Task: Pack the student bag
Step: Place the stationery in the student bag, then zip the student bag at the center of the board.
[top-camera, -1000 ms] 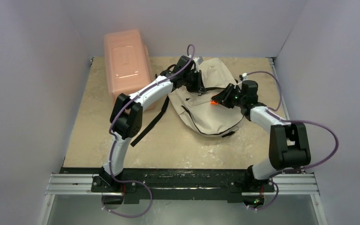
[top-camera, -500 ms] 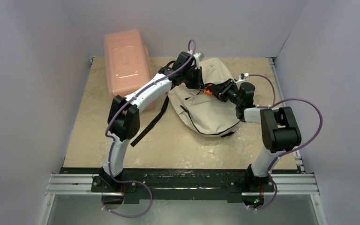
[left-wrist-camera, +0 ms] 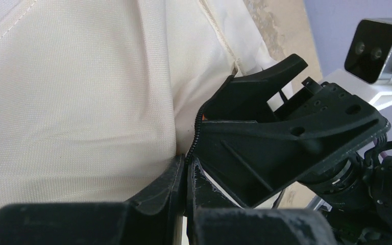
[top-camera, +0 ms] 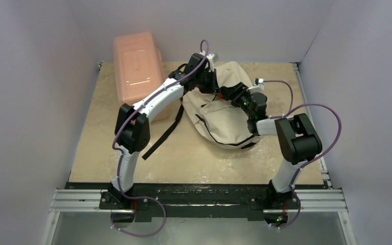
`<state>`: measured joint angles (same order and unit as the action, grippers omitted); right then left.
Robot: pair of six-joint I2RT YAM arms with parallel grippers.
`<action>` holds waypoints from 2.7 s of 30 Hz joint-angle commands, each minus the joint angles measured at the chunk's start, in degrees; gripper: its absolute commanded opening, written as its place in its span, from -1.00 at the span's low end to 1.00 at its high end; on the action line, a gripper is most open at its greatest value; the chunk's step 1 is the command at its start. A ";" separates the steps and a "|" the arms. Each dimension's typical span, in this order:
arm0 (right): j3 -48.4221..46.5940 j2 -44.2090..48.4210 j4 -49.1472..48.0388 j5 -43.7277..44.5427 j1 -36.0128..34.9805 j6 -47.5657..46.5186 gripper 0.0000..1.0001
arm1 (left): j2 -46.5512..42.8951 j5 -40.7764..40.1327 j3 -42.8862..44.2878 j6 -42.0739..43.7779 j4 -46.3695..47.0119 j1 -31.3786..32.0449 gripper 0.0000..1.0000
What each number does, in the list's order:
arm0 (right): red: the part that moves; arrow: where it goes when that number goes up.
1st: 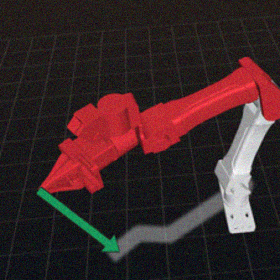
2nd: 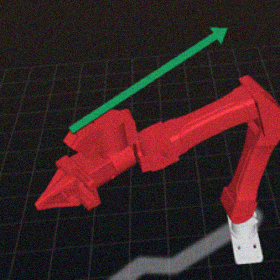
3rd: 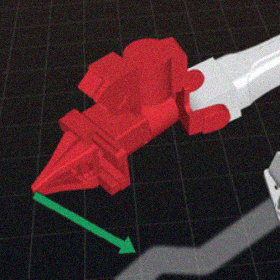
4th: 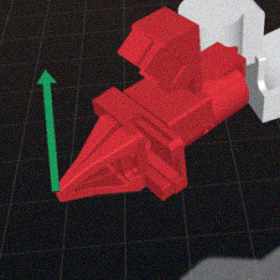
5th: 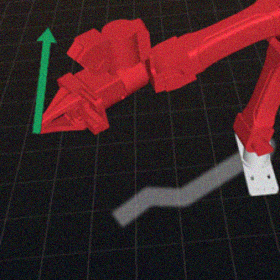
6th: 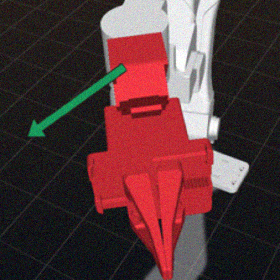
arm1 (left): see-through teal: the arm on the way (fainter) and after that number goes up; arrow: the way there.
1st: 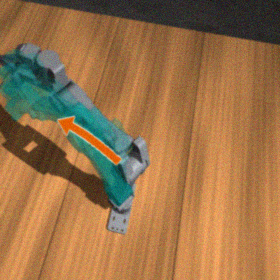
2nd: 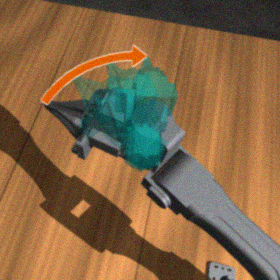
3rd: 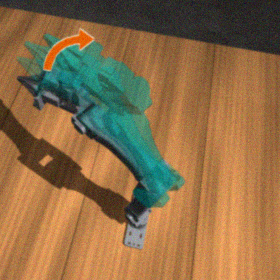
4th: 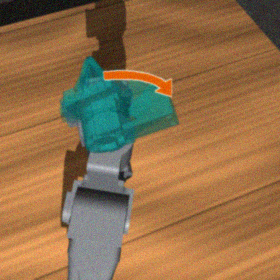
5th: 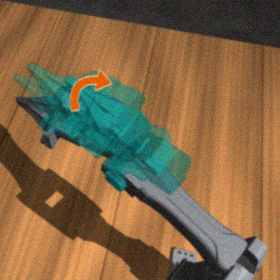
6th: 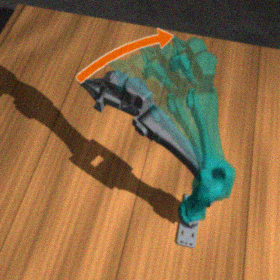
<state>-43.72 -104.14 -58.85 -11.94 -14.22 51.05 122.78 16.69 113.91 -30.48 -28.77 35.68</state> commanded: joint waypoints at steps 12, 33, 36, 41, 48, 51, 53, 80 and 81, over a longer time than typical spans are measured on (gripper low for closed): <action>1.29 13.83 27.70 6.26 -0.17 -17.24 0.16 | -4.23 7.97 -2.02 -1.64 0.29 -0.34 -1.00; -6.35 2.57 17.11 1.61 1.22 1.92 -0.53 | -2.26 5.27 -4.97 -1.45 -0.19 -0.29 -1.00; -2.64 1.71 9.63 -0.02 2.52 10.24 -0.39 | -0.26 4.97 -4.02 -1.70 -1.50 -0.34 -1.00; -2.24 3.70 16.98 -2.36 3.20 10.55 -0.42 | 3.47 3.27 -1.49 -0.29 -5.59 -0.22 -1.00; -3.29 17.76 44.65 1.99 5.30 -8.79 -0.34 | 4.17 2.23 -0.90 1.37 -8.88 -0.30 -0.64; -7.12 25.70 53.76 6.32 3.50 -26.16 0.31 | -2.22 2.71 -0.91 2.32 -11.82 -0.39 -0.07; -8.54 26.75 54.13 4.39 3.18 -29.85 0.64 | -6.87 1.88 -1.98 2.60 -13.31 -0.40 0.16; -33.52 5.35 68.98 -3.39 -19.36 -91.18 0.30 | -51.15 -8.24 -48.10 0.06 -7.96 -6.15 0.08; -33.83 4.73 69.53 -3.06 -19.60 -91.52 0.32 | -50.90 -7.66 -48.27 0.01 -7.73 -6.21 0.08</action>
<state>-73.23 -98.21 4.45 -16.80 -32.91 -34.48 73.47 8.54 65.98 -32.32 -38.41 29.50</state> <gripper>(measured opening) 0.648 0.539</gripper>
